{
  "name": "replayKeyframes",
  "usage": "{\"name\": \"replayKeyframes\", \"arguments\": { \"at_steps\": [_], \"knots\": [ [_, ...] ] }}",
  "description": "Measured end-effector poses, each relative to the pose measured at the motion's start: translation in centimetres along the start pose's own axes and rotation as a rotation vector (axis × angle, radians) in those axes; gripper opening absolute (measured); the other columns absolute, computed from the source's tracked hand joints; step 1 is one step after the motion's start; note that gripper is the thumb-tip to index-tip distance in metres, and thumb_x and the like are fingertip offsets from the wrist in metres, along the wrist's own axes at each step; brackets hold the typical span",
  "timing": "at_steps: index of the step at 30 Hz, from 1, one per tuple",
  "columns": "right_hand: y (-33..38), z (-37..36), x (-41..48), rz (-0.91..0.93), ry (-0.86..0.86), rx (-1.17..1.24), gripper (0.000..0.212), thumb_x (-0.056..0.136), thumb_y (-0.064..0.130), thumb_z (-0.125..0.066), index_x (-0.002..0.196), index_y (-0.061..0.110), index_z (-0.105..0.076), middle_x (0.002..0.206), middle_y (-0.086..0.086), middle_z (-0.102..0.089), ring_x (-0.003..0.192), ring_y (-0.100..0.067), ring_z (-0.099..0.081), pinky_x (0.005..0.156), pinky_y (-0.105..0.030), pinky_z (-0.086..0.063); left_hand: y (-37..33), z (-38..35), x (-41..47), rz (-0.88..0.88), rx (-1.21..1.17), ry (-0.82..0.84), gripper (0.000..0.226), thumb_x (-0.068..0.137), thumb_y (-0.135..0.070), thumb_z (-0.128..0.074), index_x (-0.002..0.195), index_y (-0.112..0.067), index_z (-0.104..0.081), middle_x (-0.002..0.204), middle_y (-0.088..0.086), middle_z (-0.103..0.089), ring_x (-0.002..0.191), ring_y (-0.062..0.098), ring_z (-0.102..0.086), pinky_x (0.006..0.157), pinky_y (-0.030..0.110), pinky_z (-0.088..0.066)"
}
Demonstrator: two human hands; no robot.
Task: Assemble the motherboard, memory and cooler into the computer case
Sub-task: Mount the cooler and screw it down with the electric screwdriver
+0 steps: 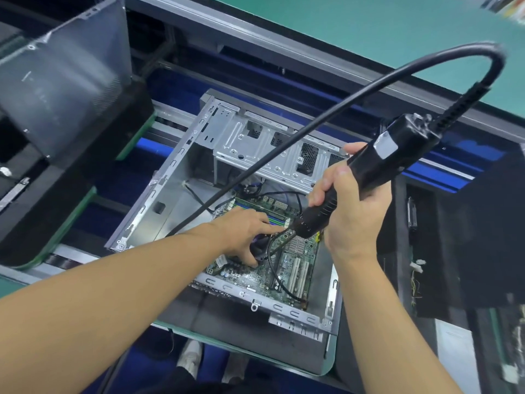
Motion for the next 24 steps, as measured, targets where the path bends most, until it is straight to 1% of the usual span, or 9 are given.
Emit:
{"name": "replayKeyframes", "arguments": {
  "at_steps": [10,15,24],
  "knots": [
    [0.61,-0.06,-0.04,0.027,0.012,-0.022,0.021,0.09,0.012,-0.056,0.11,0.02,-0.056,0.062,0.001,-0.053,0.046,-0.023,-0.05,0.055,-0.037,-0.044,-0.03,0.06,-0.08,0.006,-0.018,0.009,0.101,0.072,-0.062,-0.073,0.154,-0.039,-0.018,0.138,-0.003,-0.046,0.124,0.019,-0.047,0.099,0.04,-0.043],
    [0.98,-0.1,-0.01,0.039,0.004,-0.009,0.02,0.091,0.011,-0.056,0.109,0.019,-0.057,0.066,-0.004,-0.052,0.046,-0.021,-0.051,0.055,-0.036,-0.045,-0.08,0.12,-0.11,0.008,-0.006,0.012,0.103,0.072,-0.063,-0.073,0.154,-0.04,-0.016,0.137,-0.002,-0.046,0.124,0.019,-0.047,0.098,0.04,-0.043],
    [0.67,0.05,-0.1,0.051,0.003,-0.041,0.02,0.092,0.013,-0.056,0.111,0.019,-0.054,0.064,-0.003,-0.052,0.046,-0.024,-0.05,0.055,-0.038,-0.044,0.1,-0.11,-0.11,0.015,-0.025,0.002,0.101,0.072,-0.063,-0.072,0.153,-0.041,-0.018,0.137,-0.003,-0.047,0.123,0.018,-0.046,0.098,0.038,-0.042]
  ]
}}
Point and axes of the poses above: each hand's wrist, its own x-axis towards the middle knuckle, its own z-axis out of the back of the hand, y = z × x, the point moved 8 cm from there along x, towards the middle knuckle
